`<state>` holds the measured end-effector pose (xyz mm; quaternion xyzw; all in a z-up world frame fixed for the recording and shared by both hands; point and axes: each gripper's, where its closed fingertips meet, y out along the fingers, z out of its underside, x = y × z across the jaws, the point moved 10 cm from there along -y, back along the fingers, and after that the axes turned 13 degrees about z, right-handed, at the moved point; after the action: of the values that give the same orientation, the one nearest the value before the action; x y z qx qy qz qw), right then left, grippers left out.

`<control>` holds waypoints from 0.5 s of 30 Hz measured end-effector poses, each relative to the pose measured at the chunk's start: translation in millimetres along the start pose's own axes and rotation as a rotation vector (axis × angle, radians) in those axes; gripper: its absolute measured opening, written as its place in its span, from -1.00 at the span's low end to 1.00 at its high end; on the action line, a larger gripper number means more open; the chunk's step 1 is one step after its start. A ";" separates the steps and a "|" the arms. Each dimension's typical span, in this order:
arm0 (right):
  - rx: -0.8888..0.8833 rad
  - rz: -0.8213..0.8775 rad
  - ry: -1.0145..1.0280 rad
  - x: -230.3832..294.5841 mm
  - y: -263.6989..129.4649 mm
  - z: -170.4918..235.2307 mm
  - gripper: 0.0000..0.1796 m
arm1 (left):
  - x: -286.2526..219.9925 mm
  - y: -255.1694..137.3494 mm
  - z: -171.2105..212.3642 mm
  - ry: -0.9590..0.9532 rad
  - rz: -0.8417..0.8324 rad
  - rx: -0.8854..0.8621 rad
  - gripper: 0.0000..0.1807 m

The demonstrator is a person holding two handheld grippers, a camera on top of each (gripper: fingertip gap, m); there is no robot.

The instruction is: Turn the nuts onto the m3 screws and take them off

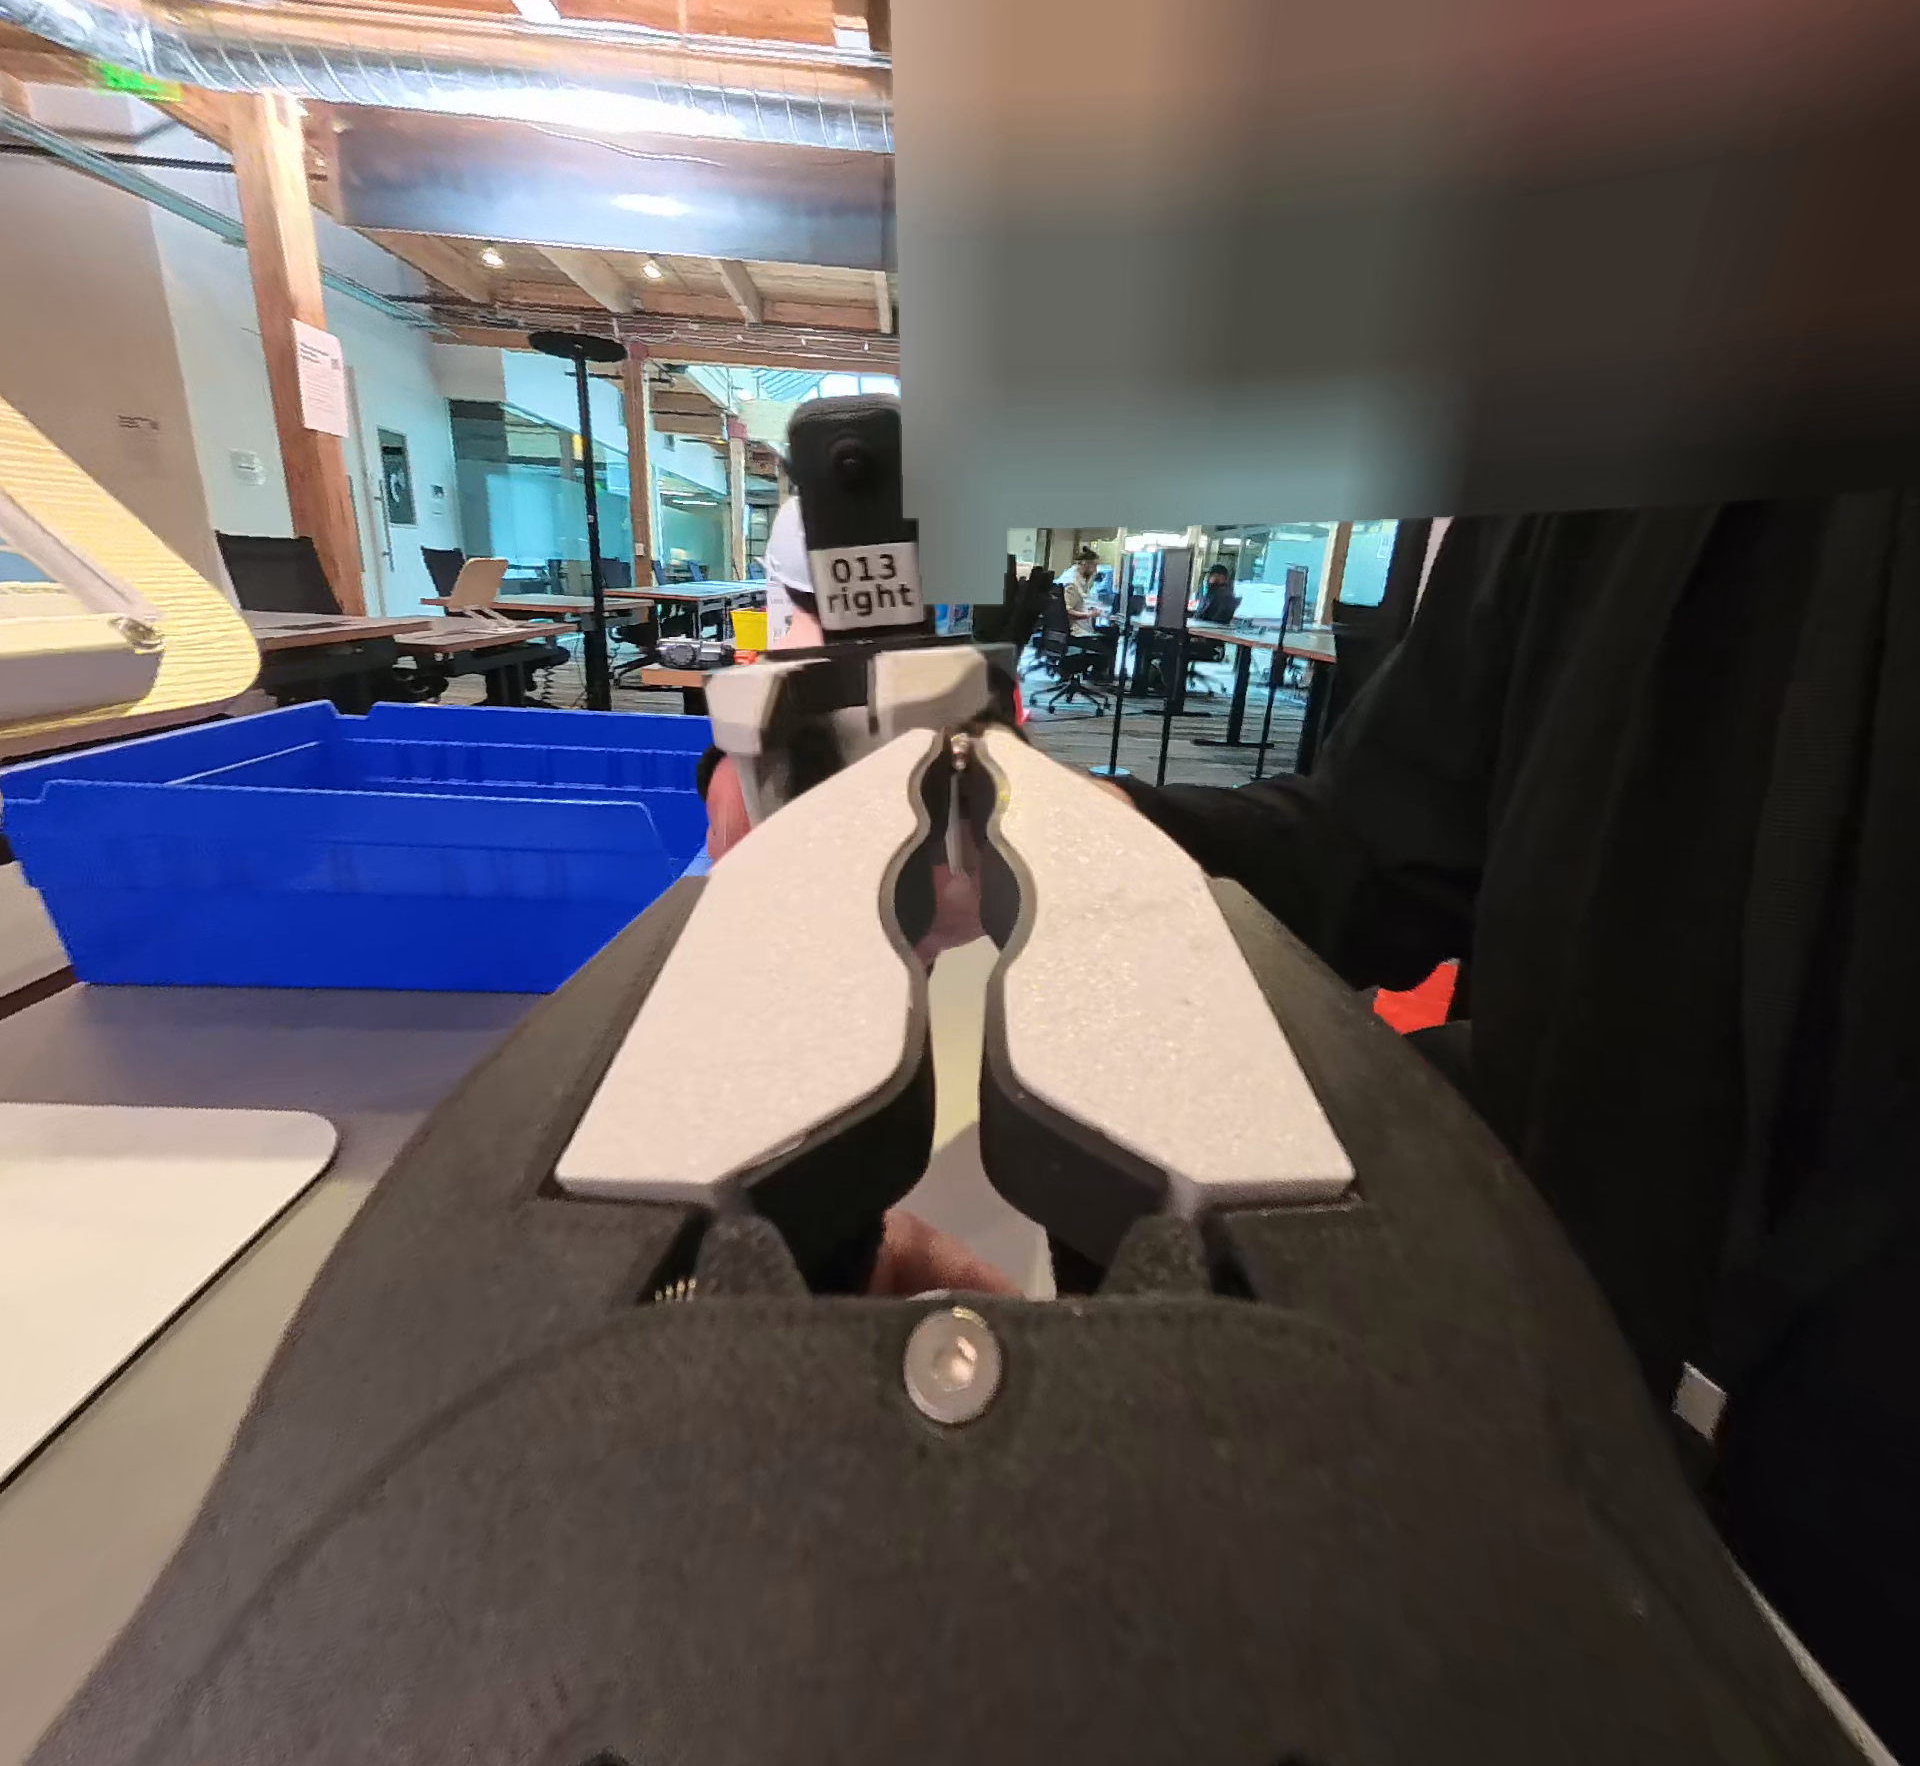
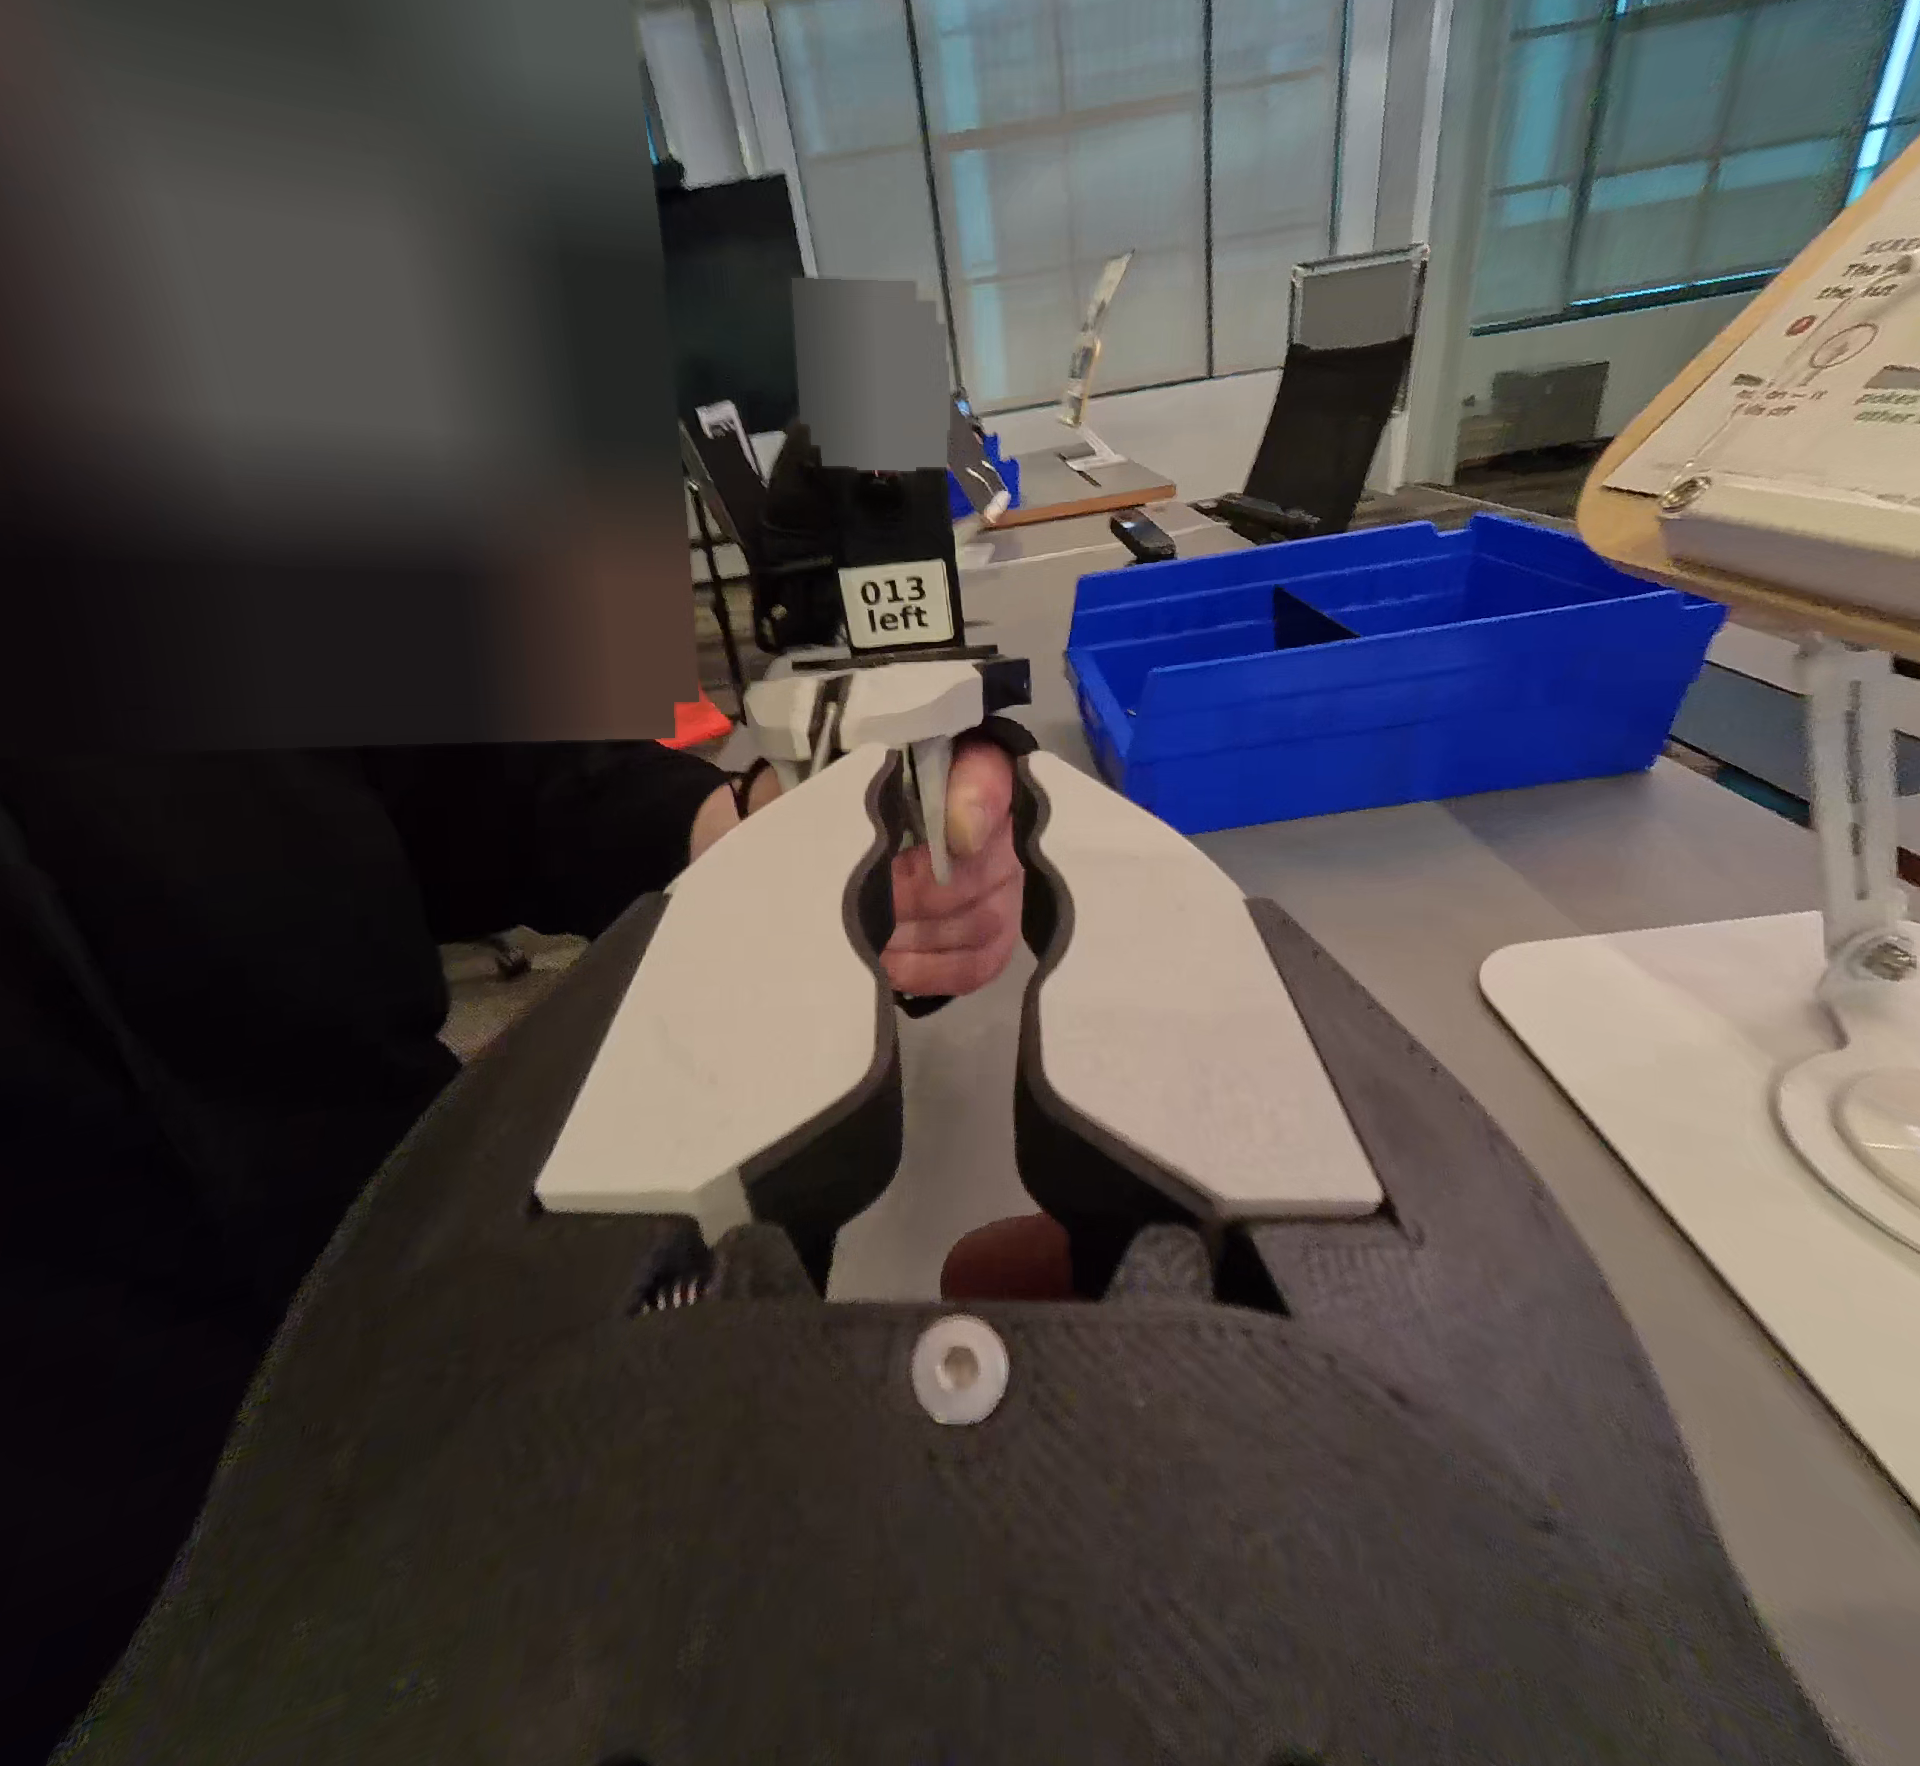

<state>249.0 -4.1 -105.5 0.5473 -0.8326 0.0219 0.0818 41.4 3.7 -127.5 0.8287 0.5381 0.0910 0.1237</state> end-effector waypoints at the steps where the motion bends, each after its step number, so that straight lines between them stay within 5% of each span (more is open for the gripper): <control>1: -0.009 -0.008 0.023 -1.5 -0.9 -0.4 -0.78 | -0.1 0.8 0.3 0.012 -0.011 0.017 -0.98; 11: 0.030 -0.066 -0.041 7.8 1.5 1.1 -0.68 | 1.3 -1.1 0.2 -0.006 -0.006 -0.003 -0.97; 15: 0.012 0.032 0.019 -5.4 -1.1 2.1 -0.78 | -1.3 1.2 -0.9 0.006 0.006 0.002 -0.97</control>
<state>251.9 0.1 -108.4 0.5344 -0.8402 0.0335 0.0861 41.7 2.2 -126.3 0.8301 0.5362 0.0936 0.1211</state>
